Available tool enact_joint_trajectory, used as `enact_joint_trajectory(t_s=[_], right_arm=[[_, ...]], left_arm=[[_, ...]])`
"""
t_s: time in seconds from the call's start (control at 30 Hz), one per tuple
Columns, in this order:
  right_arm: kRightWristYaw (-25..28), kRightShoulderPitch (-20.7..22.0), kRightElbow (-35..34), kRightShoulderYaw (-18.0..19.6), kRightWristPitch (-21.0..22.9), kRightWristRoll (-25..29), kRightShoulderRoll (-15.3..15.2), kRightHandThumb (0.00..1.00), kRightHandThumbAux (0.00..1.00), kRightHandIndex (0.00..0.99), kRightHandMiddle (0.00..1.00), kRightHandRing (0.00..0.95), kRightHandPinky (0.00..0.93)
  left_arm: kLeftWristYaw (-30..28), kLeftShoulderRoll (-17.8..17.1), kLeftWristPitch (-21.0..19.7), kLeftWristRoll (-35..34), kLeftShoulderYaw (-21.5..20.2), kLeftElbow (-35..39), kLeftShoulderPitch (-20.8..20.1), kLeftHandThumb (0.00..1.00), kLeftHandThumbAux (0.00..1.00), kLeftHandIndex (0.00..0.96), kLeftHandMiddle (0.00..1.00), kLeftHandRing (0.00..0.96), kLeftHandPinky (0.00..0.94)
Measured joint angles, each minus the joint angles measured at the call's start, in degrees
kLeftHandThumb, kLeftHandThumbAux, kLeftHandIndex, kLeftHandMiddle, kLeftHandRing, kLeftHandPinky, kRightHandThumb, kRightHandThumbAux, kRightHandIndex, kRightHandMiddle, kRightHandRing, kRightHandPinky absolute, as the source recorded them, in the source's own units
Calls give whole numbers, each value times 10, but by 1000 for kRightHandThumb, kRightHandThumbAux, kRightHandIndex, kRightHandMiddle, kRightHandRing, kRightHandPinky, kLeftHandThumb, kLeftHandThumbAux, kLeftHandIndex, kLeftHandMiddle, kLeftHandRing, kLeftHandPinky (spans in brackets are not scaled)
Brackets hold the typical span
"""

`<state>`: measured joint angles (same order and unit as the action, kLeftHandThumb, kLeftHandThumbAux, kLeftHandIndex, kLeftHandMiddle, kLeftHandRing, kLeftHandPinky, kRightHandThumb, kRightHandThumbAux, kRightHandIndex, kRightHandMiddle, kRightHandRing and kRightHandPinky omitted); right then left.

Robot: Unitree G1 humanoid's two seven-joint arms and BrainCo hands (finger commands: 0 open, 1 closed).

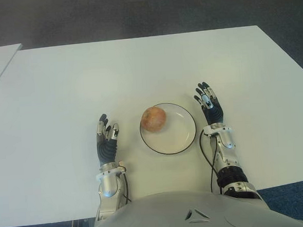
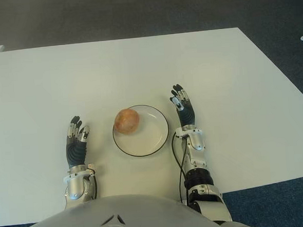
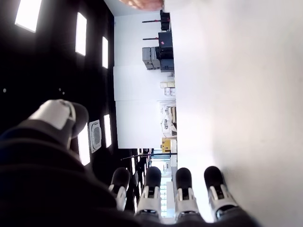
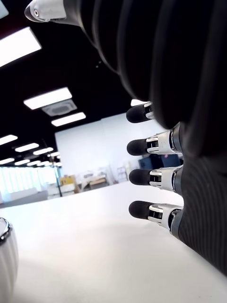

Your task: Put the apples into the plate.

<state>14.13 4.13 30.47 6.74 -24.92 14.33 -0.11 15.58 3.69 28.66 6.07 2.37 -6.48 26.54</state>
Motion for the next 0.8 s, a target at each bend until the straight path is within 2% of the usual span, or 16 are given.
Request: enact_joint_trajectory(t_s=[0.37, 0.8], right_arm=[[2, -8, 0, 10, -18, -6, -4, 97, 431, 45, 60, 13, 5], [-8, -27, -21, 15, -21, -5, 0, 127, 404, 30, 29, 0, 0]], left_arm=[[-8, -17, -5, 14, -13, 10, 5, 0, 463, 58, 28, 0, 0], [-23, -20, -18, 16, -12, 4, -11, 0, 477, 49, 25, 0, 0]])
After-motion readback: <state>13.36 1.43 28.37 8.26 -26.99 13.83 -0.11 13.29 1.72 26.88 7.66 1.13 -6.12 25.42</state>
